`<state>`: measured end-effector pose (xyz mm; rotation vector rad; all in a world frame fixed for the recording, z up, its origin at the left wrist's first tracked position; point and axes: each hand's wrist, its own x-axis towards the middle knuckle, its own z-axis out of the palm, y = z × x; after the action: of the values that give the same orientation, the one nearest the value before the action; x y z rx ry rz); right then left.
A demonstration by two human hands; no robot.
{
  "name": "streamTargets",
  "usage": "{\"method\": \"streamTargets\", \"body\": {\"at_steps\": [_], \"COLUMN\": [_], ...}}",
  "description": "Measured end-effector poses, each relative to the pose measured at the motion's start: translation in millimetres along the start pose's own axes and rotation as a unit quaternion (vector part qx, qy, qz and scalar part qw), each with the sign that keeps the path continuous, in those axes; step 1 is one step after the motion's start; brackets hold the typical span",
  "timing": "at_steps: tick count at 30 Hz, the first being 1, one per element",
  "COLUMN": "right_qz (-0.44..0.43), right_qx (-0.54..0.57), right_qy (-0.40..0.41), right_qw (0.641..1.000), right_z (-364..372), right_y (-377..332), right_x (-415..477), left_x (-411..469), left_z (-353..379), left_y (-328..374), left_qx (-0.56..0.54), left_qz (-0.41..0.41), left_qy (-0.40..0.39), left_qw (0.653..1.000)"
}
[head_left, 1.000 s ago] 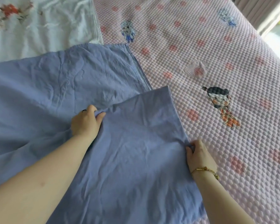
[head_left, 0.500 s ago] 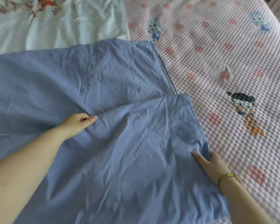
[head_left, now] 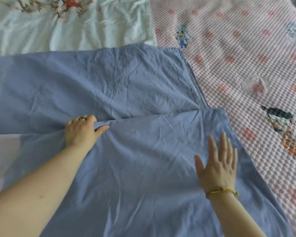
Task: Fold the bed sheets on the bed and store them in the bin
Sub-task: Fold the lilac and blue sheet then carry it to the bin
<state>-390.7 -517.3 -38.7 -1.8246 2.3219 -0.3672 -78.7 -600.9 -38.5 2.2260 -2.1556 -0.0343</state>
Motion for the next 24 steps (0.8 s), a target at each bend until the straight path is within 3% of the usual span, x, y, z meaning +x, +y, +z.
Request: {"method": "streamTargets", "body": {"at_steps": [3, 5, 9, 14, 24], "right_qz": [-0.135, -0.126, -0.145, -0.095, -0.050], "right_qx": [-0.065, -0.064, -0.089, -0.135, -0.163], "right_qy": [-0.175, -0.213, -0.216, -0.195, -0.167], "right_qw": [0.973, 0.967, 0.962, 0.967, 0.971], "right_z": [37, 57, 71, 75, 87], "right_y": [-51, -58, -50, -51, -67], "right_x": [5, 13, 39, 102, 151], "left_x": [-4, -3, 1, 5, 18], "left_z": [17, 25, 43, 65, 80], "left_y": [-12, -24, -45, -47, -63], "left_qx": [-0.021, -0.034, -0.028, -0.023, -0.022], "left_qz": [-0.078, -0.096, -0.082, -0.066, -0.058], "left_qy": [-0.008, 0.008, 0.046, 0.123, 0.133], "left_qw": [0.997, 0.995, 0.995, 0.990, 0.989]}}
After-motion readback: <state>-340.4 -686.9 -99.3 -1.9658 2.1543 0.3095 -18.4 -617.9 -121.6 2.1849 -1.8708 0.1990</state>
